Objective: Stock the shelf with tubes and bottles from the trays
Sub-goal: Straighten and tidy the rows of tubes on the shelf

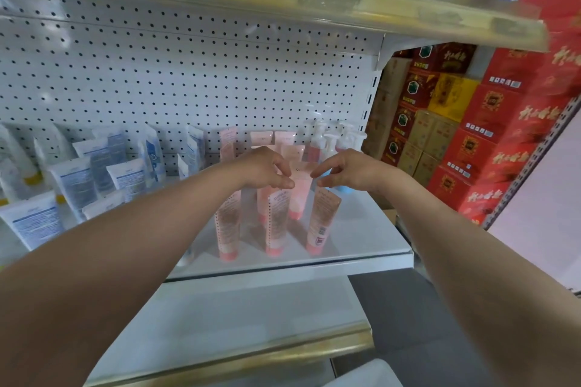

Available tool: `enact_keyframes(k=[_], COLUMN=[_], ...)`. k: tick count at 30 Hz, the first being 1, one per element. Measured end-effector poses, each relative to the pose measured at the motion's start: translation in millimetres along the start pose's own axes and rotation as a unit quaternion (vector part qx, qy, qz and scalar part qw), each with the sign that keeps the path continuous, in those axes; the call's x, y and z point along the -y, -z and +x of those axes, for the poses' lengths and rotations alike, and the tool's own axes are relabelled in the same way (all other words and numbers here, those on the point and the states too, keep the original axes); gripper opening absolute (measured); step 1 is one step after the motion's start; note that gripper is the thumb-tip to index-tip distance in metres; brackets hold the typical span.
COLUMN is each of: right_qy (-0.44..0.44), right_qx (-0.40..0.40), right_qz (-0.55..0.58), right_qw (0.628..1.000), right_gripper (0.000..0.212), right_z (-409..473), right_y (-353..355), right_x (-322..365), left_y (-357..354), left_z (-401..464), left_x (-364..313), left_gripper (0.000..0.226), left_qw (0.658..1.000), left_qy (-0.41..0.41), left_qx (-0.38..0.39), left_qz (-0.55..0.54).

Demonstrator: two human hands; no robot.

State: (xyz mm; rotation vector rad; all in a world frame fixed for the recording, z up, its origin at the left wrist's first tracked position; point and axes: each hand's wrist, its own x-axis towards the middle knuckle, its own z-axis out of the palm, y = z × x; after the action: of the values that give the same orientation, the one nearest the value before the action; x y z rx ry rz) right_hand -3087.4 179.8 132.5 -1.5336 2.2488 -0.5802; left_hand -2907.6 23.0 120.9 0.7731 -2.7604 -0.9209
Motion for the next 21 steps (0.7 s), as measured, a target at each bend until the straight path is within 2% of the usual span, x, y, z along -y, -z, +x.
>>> enact_keyframes(k=[7, 16, 21], right_qy=[0.013, -0.024, -0.028], right_qx=[-0.012, -0.044, 0.018], right_qz=[-0.003, 0.032, 0.076], right_qw=[1.000, 0.998, 0.997], right_gripper=[0.031, 0.014, 0.020], right_z=[-1.0, 6.6, -3.0], right_y=[-4.6, -10.6, -7.0], right_x=[1.0, -4.2, -0.2], left_y=[-4.1, -2.7, 3.5], left_z=[2.2, 2.6, 1.4], left_x=[-0.9, -0.8, 2.1], left_gripper=[0.035, 0.018, 0.025], left_qw=[1.000, 1.000, 0.999], left_qy=[0.014, 0.009, 0.009], left_qx=[-0.009, 0.003, 0.034], left_qz=[0.011, 0.003, -0.024])
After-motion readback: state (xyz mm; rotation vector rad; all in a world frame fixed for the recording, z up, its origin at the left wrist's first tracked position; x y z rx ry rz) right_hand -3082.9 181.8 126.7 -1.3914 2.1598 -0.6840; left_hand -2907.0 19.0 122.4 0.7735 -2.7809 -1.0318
